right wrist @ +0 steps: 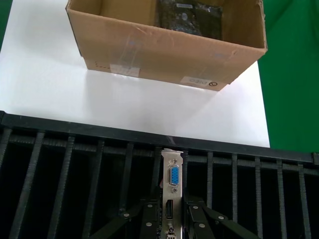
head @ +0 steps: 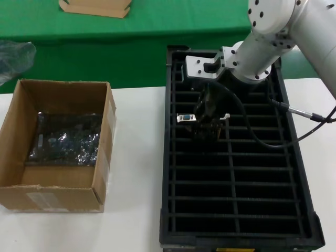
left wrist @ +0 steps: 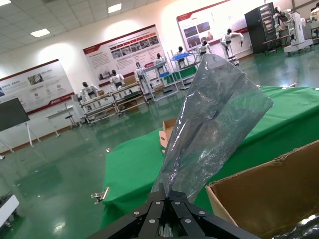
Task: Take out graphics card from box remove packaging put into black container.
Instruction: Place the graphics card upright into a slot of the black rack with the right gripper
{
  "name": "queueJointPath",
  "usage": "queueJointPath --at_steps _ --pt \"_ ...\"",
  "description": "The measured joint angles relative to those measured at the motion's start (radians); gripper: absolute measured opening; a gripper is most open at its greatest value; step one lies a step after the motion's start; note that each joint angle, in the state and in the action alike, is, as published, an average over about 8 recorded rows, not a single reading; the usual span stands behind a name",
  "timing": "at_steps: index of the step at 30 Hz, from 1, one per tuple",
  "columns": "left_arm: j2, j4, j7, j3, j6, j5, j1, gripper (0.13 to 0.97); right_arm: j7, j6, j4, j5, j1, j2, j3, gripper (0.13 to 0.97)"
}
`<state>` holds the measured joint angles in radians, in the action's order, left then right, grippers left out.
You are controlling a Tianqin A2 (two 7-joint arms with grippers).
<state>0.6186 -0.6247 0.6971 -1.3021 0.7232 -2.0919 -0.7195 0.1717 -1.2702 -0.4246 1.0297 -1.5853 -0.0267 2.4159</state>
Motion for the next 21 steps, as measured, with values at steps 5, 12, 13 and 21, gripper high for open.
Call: queueJointPath --at_steps 5,12,13,21 --pt "-0.001 -0.001 -0.001 -0.002 0.001 0.001 0.000 0.139 -0.009 0.004 0.016 -0.001 -0.005 0.003 -0.007 0.206" --pt "0.000 -0.001 -0.002 -0.005 0.004 0.002 -0.001 0.139 -0.029 0.010 0.047 0.000 -0.013 0.013 -0.013 0.216" --pt "0.000 -0.001 -0.003 -0.005 0.004 0.003 -0.001 0.139 -0.032 0.011 0.052 0.000 -0.014 0.015 -0.013 0.225" --pt "0.002 -0.003 -0.006 -0.008 0.005 0.005 0.000 0.139 -0.049 0.016 0.083 0.015 -0.022 0.025 0.000 0.298"
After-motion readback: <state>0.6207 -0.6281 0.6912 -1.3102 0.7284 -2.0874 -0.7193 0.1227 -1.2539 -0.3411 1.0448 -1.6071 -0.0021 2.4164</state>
